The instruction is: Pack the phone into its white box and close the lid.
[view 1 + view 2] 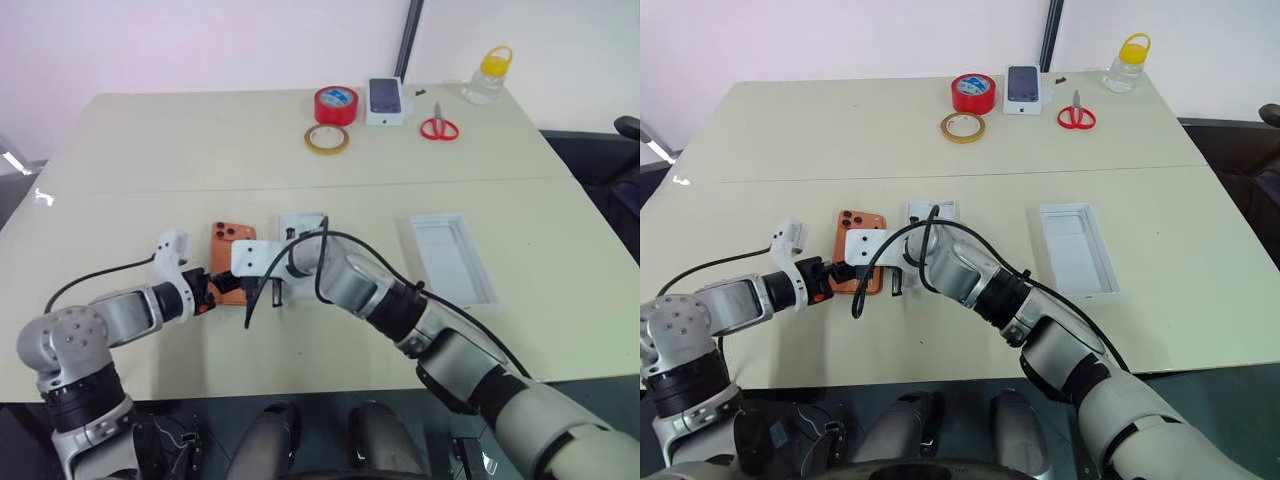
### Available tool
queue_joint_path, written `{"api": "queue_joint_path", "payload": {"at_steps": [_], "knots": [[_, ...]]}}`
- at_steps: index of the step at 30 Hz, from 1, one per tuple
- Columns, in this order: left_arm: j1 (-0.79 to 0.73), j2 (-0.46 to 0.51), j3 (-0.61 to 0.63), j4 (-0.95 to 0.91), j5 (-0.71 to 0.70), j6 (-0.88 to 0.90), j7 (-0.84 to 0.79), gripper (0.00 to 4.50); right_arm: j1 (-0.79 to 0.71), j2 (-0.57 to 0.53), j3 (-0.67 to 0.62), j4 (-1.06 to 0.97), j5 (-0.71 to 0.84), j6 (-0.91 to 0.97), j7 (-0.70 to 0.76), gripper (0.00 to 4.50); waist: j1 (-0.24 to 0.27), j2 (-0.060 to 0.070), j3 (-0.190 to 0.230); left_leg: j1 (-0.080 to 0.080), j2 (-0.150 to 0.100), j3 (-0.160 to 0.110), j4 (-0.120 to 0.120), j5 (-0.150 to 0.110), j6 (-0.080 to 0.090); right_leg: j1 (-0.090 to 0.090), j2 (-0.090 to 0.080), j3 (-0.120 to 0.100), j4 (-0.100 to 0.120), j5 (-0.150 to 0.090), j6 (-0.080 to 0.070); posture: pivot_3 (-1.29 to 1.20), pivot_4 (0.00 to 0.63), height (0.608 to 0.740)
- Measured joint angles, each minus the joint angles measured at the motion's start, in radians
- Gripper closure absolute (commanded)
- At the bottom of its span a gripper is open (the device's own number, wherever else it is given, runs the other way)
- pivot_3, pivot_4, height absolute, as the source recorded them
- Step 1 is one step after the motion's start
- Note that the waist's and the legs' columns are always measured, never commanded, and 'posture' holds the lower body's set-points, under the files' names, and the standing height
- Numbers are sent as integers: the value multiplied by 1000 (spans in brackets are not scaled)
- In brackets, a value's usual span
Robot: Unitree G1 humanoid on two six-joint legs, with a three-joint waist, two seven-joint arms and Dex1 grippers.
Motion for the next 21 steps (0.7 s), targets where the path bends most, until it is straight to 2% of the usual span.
{"api": "queue_joint_path", "payload": {"at_steps": [7,12,15,16,18,21], "knots": [[-34,0,26,49,-16,12,33,48,9,1,-3,-10,-7,4,-1,4500,-3,0,0,0,0,0,0,0,0,0,0,0,0,0,0,0,150,740],[-54,-10,96,97,-27,12,69,48,13,3,-4,-16,-7,4,0,4500,-15,0,0,0,0,0,0,0,0,0,1,0,1,0,0,0,150,740],[-48,-20,108,99,-51,12,102,814,16,-2,-9,-25,-7,7,2,4500,-16,0,0,0,1,0,0,0,0,1,1,0,1,0,0,0,150,740],[-44,-24,108,99,-57,12,110,1370,17,-5,-10,-28,-7,10,3,4500,-16,0,0,0,0,0,0,0,0,1,1,0,1,0,0,0,150,740],[-35,-41,109,101,-70,12,128,2200,19,-13,-17,-40,-7,21,5,4500,-15,0,0,-1,0,0,0,0,0,0,1,0,1,0,0,0,150,740],[-24,-58,124,109,-104,12,161,2200,23,-32,-36,-73,-5,41,9,4500,-15,0,0,-1,0,0,0,0,0,0,1,0,1,0,0,0,150,740]]}}
